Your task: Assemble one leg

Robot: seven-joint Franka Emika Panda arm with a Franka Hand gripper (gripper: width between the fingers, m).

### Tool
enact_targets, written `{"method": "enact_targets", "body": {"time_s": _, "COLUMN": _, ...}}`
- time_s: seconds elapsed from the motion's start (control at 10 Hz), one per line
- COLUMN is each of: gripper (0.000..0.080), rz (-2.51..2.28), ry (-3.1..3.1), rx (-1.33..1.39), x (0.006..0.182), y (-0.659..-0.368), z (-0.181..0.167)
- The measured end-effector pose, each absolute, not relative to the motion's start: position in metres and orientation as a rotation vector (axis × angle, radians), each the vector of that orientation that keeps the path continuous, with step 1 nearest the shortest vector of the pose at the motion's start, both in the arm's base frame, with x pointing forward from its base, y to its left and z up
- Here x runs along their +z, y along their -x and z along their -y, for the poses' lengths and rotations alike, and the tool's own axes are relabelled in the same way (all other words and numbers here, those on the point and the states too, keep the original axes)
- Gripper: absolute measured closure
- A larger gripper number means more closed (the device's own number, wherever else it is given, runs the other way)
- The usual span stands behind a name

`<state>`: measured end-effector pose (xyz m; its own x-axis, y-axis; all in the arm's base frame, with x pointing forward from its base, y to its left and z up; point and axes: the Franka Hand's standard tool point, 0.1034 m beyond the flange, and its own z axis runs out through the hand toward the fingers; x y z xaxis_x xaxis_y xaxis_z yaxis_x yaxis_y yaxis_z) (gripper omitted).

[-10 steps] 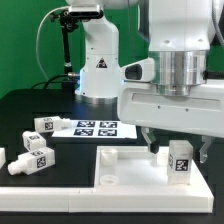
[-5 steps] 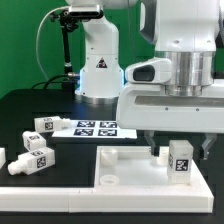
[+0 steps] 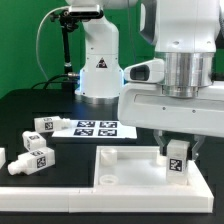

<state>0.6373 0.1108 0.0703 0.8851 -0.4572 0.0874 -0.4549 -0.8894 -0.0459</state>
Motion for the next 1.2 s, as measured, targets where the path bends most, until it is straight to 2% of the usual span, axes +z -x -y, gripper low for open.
{"method": "enact_targets", "body": {"time_s": 0.5, "gripper": 0.0514, "rz": -2.017, "ry": 2.237, "rx": -0.012, "x": 0.071, "y": -0.638, "z": -0.12}}
{"method": "enact_targets", "body": {"time_s": 0.7, "gripper": 0.0514, "rz": -2.165, "ry": 2.086, "rx": 0.003, "x": 0.071, "y": -0.639, "z": -0.12}}
{"method": "enact_targets", "body": {"time_s": 0.9, "gripper": 0.0514, "rz": -2.11, "ry": 2.144, "rx": -0.002, "x": 0.071, "y": -0.639, "z": -0.12}}
{"method": "enact_targets", "body": {"time_s": 1.1, "gripper": 0.0263, "rz": -1.661, "ry": 2.507, "rx": -0.075, "x": 0.071, "y": -0.638, "z": -0.123}}
{"method": "enact_targets", "body": {"time_s": 1.2, "gripper": 0.0185, "rz": -1.378, "ry": 2.679, "rx": -0.093, "x": 0.071, "y": -0.637, "z": -0.126}}
